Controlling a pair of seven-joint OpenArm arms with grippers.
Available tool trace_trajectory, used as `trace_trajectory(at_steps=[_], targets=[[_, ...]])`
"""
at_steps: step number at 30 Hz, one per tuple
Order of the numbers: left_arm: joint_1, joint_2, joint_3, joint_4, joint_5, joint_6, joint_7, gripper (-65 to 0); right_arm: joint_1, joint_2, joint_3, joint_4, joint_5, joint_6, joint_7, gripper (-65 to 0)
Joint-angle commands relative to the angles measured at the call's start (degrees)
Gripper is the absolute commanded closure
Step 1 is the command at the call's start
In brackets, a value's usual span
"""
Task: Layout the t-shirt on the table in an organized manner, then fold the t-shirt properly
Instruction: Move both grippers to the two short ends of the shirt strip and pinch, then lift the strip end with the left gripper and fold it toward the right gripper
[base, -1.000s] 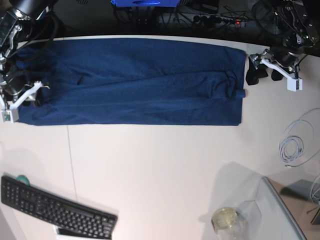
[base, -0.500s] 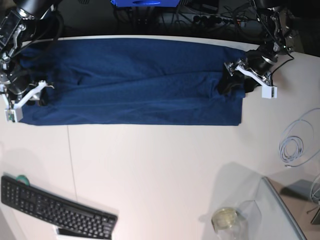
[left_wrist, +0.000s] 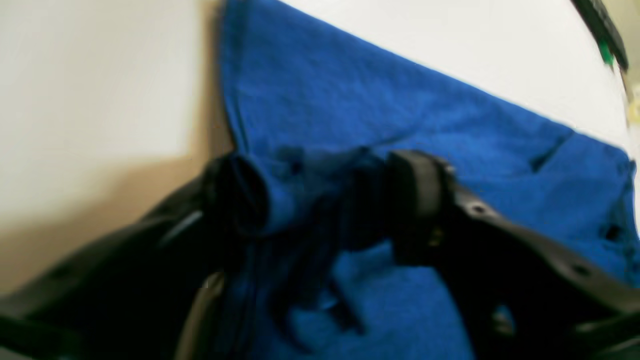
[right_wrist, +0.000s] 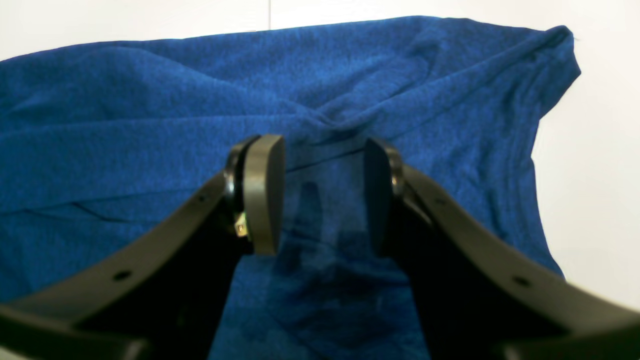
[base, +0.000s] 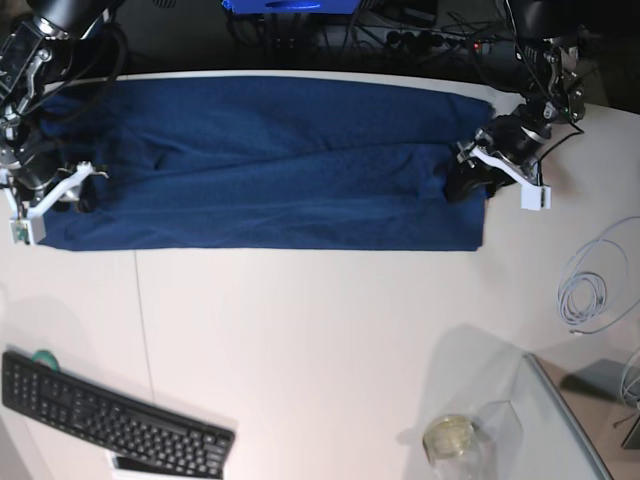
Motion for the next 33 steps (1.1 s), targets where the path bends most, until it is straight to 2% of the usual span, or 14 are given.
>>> trace_trajectory(at_steps=[1,3,7,9,15,21,26,28,31,33], targets=[[0.38,-0.05,0.80,-0.22,1.80,0.53,2.94,-33.1,0.59,0.46,0.11,0.89,0.75,0.30,1.01,-24.5],[0.47,-0.05,1.16,-0.31,1.80,0.53,2.94,-24.0,0.59,0.46,0.11,0.89,0.75,0.30,1.01,-24.5],[0.38,-1.02,0.98,-0.31,1.80,0.53,2.94,0.0,0.76,0.46,0.11,0.89,0.75,0.30,1.01,-24.5],[0.21,-1.55,0.80,-0.22,1.71,0.53,2.94,0.0,0.85,0.46,0.11,0.89,0.75,0.30,1.01,-24.5],[0.21,-7.00,0.80,0.40,1.71,0.53,2.85,0.0,0.85,0.46,0.11,0.98,0.75,0.30,0.92,-24.5],[2.23,-11.22,-0.25,6.81,1.71,0.53,3.21,0.0,0.85,0.46,0.02,0.98,0.75,0.30,0.92,-24.5],[8.29,-10.96,-2.36,20.62,1.80,7.79,3.47,0.0,0.94,0.55,0.02,0.98,0.75,0.30,0.92,-24.5],[10.67,-10.16,-0.16,25.72,1.80,10.25,4.26,0.0,0.94,0.55,0.02,0.98,0.75,0.30,0.92,-24.5],[12.78,-8.76,3.18,32.66,1.80,15.08,8.48,0.0,1.03,0.55,0.02,0.98,0.75,0.30,0.92,-24.5],[13.39,-7.18,5.46,36.71,1.80,16.67,10.50,0.0,1.47,0.55,0.02,0.89,0.75,0.30,0.92,-24.5]])
